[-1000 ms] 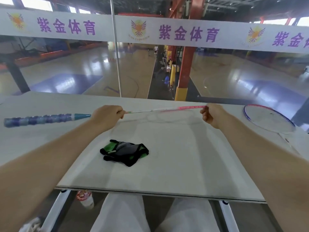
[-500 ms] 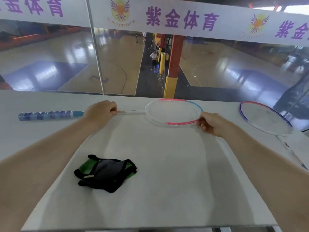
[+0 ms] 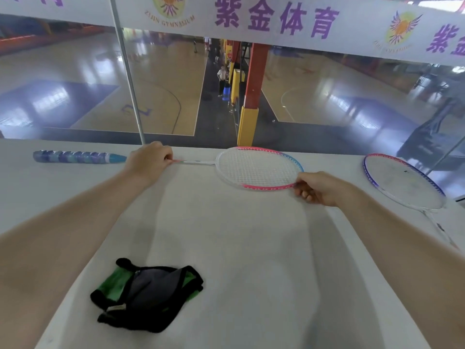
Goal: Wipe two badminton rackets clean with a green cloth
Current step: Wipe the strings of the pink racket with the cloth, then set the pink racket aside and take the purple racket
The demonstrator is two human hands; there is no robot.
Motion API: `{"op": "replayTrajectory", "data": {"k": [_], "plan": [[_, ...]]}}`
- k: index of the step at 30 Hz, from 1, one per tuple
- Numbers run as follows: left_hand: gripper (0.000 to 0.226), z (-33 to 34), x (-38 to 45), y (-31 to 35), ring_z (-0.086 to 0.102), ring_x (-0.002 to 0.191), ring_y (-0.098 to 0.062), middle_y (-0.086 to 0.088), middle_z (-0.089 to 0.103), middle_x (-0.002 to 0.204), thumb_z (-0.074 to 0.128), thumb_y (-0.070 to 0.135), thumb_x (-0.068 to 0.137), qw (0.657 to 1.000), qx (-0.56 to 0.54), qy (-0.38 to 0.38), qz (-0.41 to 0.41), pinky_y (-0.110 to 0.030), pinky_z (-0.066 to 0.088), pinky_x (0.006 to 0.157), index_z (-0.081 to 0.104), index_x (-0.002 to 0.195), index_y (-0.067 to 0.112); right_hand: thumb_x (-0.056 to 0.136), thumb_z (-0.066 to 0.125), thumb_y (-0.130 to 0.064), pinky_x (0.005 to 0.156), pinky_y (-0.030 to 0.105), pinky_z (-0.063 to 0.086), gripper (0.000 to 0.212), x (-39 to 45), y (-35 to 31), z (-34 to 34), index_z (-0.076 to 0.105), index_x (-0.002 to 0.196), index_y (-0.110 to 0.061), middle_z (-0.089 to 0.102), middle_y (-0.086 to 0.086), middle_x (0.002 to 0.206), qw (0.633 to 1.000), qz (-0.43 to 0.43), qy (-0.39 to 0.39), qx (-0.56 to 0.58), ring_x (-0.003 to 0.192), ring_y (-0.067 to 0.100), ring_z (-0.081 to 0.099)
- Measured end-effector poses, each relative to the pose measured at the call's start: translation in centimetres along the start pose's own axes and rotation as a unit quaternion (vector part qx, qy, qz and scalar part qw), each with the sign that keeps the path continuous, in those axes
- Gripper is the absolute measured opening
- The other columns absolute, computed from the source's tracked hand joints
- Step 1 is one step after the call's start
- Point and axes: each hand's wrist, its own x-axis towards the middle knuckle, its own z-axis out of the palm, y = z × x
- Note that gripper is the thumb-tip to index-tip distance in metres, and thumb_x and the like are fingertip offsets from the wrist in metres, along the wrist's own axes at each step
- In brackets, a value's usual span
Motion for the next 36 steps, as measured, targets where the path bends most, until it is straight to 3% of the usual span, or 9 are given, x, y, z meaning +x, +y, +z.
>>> {"op": "replayTrajectory", "data": {"k": [8,13,17,22,27,31,34,36], "plan": [[0.014,0.2,1.4,-0.7,0.051,0.081,-0.024,0.002,0.052,0.088,0.057,0.028,0.095,1.000,-0.009,0.005,0.017,-0.037,0.039,0.067,0.064,0.084,0.023,0.087,0.051,-0.018,0.040,0.018,0.024,0.014,0.3,-0.7,0.0,0.055,0.076,-0.010,0.047,0.001,0.053,0.994,0.015,-0.002,-0.104,0.041,0.011,0.032],[0.015,0.5,1.2,-0.5,0.047,0.081,-0.021,0.000,0.054,0.089,0.057,0.028,0.096,1.000,0.008,0.026,0.008,-0.036,0.034,0.063,0.066,0.086,0.021,0.088,0.053,-0.015,0.039,0.017,0.022,0.017,0.2,-0.9,0.1,0.054,0.072,-0.011,0.046,0.001,0.051,0.990,0.011,0.003,-0.141,0.039,0.011,0.031],[0.014,0.9,1.1,-0.4,0.046,0.083,-0.020,-0.001,0.056,0.089,0.056,0.027,0.097,0.999,0.015,0.029,-0.005,-0.036,0.036,0.065,0.068,0.094,0.019,0.088,0.052,-0.015,0.039,0.018,0.026,0.016,0.0,-0.6,0.5,0.057,0.075,-0.008,0.052,0.005,0.053,0.984,-0.014,0.037,-0.172,0.039,0.012,0.035],[0.017,0.6,0.3,0.8,0.054,0.101,-0.027,-0.006,0.060,0.107,0.052,0.023,0.098,0.999,0.020,0.017,-0.018,-0.042,0.043,0.088,0.061,0.111,0.016,0.092,0.048,-0.019,0.041,0.020,0.029,0.021,-1.0,0.2,0.5,0.053,0.075,-0.007,0.055,0.010,0.055,0.981,-0.059,0.064,-0.176,0.042,0.017,0.037],[0.027,-0.3,-0.5,4.6,0.051,0.115,-0.031,-0.008,0.061,0.122,0.047,0.027,0.097,1.000,-0.008,-0.004,-0.001,-0.044,0.040,0.098,0.059,0.119,0.016,0.089,0.047,-0.018,0.048,0.026,0.040,0.025,-2.7,2.3,-1.1,0.058,0.071,-0.004,0.064,0.019,0.072,0.972,-0.097,0.109,-0.183,0.056,0.025,0.048],[0.031,-1.4,-1.4,9.7,0.051,0.117,-0.033,-0.009,0.061,0.124,0.047,0.029,0.095,0.999,-0.031,-0.029,0.027,-0.042,0.038,0.098,0.060,0.120,0.016,0.089,0.050,-0.017,0.056,0.032,0.048,0.017,-5.0,4.0,-2.6,0.059,0.076,-0.011,0.069,0.015,0.077,0.969,-0.121,0.147,-0.159,0.060,0.026,0.053],[0.031,-1.7,-2.4,13.7,0.053,0.117,-0.030,-0.006,0.061,0.126,0.050,0.030,0.094,0.996,-0.054,-0.040,0.064,-0.042,0.039,0.099,0.060,0.120,0.017,0.084,0.053,-0.019,0.074,0.042,0.056,0.007,-6.8,6.0,-4.3,0.058,0.080,-0.016,0.070,0.010,0.085,0.956,-0.135,0.191,-0.177,0.077,0.030,0.063],[0.031,-1.7,-3.0,16.5,0.055,0.116,-0.027,-0.005,0.061,0.127,0.052,0.029,0.095,0.992,-0.076,-0.044,0.094,-0.042,0.041,0.099,0.061,0.121,0.014,0.084,0.053,-0.021,0.073,0.035,0.051,0.007,-8.6,7.5,-5.8,0.059,0.087,-0.019,0.068,0.005,0.091,0.937,-0.145,0.230,-0.218,0.085,0.028,0.061]]}}
